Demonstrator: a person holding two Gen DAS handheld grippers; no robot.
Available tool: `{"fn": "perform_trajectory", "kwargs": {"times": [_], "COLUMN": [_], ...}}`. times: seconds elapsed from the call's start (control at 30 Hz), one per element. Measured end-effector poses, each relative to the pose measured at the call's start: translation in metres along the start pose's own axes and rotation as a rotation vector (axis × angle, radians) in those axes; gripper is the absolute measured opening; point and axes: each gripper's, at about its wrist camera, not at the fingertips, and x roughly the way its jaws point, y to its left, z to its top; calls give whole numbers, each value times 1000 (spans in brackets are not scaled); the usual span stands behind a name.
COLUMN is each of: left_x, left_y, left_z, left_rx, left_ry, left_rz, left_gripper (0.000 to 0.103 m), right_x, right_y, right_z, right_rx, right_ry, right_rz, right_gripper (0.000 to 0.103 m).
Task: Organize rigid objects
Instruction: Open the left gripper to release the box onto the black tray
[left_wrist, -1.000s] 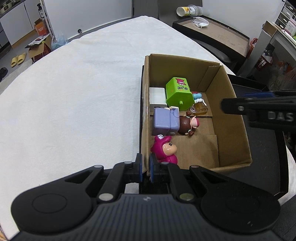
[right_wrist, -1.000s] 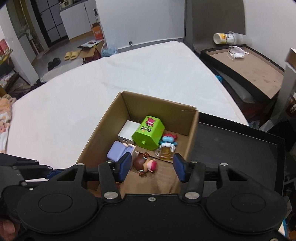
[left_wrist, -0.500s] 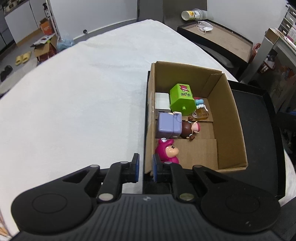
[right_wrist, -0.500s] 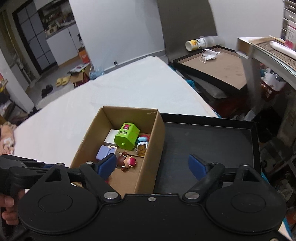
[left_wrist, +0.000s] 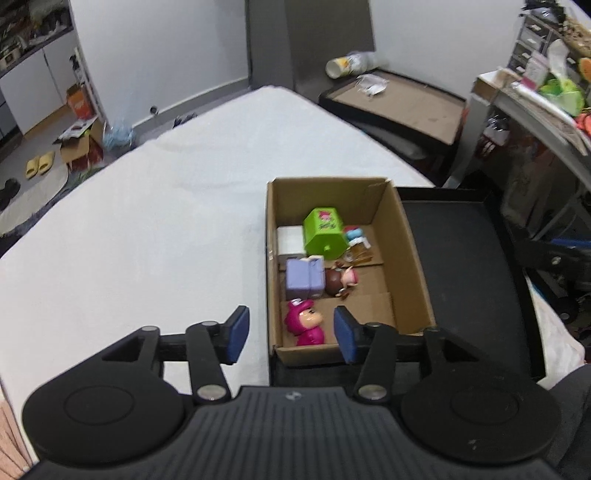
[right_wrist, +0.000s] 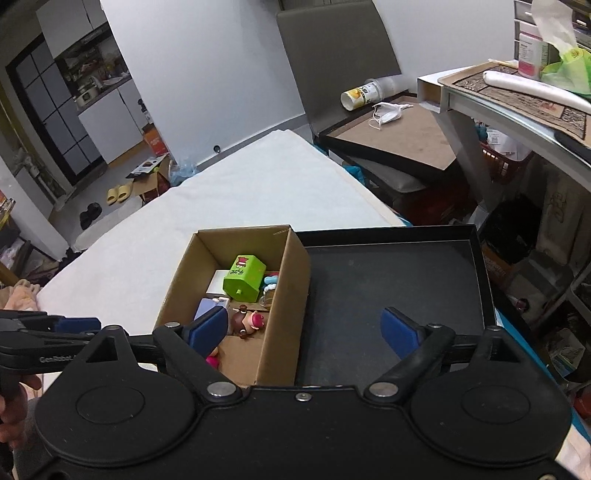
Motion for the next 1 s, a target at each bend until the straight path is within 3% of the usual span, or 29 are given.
{"fn": "perform_trajectory", "kwargs": {"times": [0.23,0.5,0.8,0.87,0.93,1.0], "left_x": [-28,-50,-86,-92,-97,-101], "left_y": [-16,-27,-27,-28,-29,-31], "left_z": [-8,-18,-27,-27,-29,-30], "left_rx": [34,57,27,36,38,28], "left_ry": [-76,-93,-158,-152,-136,-115], "left_rz": [-13,-2,-53,-67,-78,-78], "left_gripper": [70,70,70,76,94,102], "right_x": [-20,-40,-65,-72,-78,-84], "right_y": [-3,-3,-1,1,4,6], "right_z": [-7,-19,-26,-28,-29,-30], "right_rx": [43,51,54,50,48,49], "right_ry": [-49,-79,-98,-109,-117,-124], "right_rz": [13,30,39,34,27,26], "right_gripper": [90,97,103,103,103,103]}}
